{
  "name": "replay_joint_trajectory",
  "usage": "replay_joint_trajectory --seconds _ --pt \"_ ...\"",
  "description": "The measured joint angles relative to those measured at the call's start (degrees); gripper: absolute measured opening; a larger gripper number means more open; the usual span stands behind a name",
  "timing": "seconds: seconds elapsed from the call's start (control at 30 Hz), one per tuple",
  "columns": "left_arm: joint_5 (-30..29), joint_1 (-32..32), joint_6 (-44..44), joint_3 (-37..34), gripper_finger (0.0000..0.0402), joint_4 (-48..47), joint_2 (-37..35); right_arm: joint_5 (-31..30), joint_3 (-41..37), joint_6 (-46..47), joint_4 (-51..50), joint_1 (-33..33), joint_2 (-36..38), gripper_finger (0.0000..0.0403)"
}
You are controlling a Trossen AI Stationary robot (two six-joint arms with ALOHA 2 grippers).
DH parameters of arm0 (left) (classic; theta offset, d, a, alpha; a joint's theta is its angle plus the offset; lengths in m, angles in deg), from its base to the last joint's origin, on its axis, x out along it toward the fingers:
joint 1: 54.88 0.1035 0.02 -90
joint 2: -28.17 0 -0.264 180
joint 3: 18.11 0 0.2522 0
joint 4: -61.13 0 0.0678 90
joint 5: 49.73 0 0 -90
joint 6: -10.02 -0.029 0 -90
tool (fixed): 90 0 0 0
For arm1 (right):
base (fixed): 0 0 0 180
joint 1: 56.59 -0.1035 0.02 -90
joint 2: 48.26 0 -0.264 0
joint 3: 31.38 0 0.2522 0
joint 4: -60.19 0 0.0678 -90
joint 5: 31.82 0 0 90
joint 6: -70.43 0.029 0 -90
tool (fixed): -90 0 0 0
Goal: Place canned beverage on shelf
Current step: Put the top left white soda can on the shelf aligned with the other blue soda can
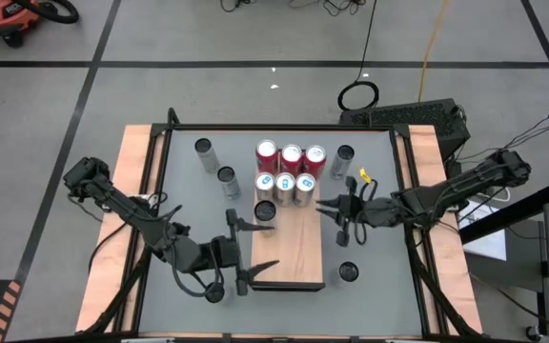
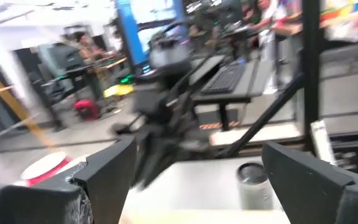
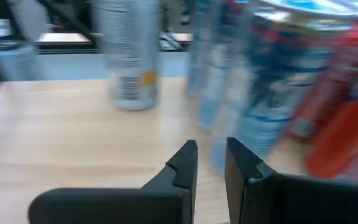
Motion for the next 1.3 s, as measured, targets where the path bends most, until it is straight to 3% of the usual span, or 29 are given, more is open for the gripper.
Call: replay_joint_trajectory --seconds 0.33,0.5,0.8,0.93,1.13,1.3 --pt "-10.38 -3.69 18.96 1.7 0.0345 -25.93 -7.59 -0.2 0.0 1.46 2.0 -13.92 -0.09 0.0022" --pt "-11.58 -4.77 26.45 1.73 0.0345 -35.38 -11.7 -0.35 0.02 -2.02 6.79 -18.82 -1.47 0.0022" --pt "-11.46 -0.31 49.86 1.7 0.0345 -64.04 -15.15 -6.69 0.04 -7.43 10.64 -23.85 -6.55 0.0022" --pt "-11.51 1.33 51.86 1.7 0.0345 -69.79 -15.23 -7.99 0.03 -7.16 10.64 -23.83 -7.56 0.0022" --pt "-12.07 3.17 44.83 1.68 0.0345 -70.97 -15.18 -9.41 0.02 -8.18 12.31 -23.83 -7.56 0.0022" --pt "-11.3 5.14 49.25 1.4 0.0345 -74.23 -15.13 -9.49 0.02 -9.74 12.81 -23.83 -7.54 0.0022"
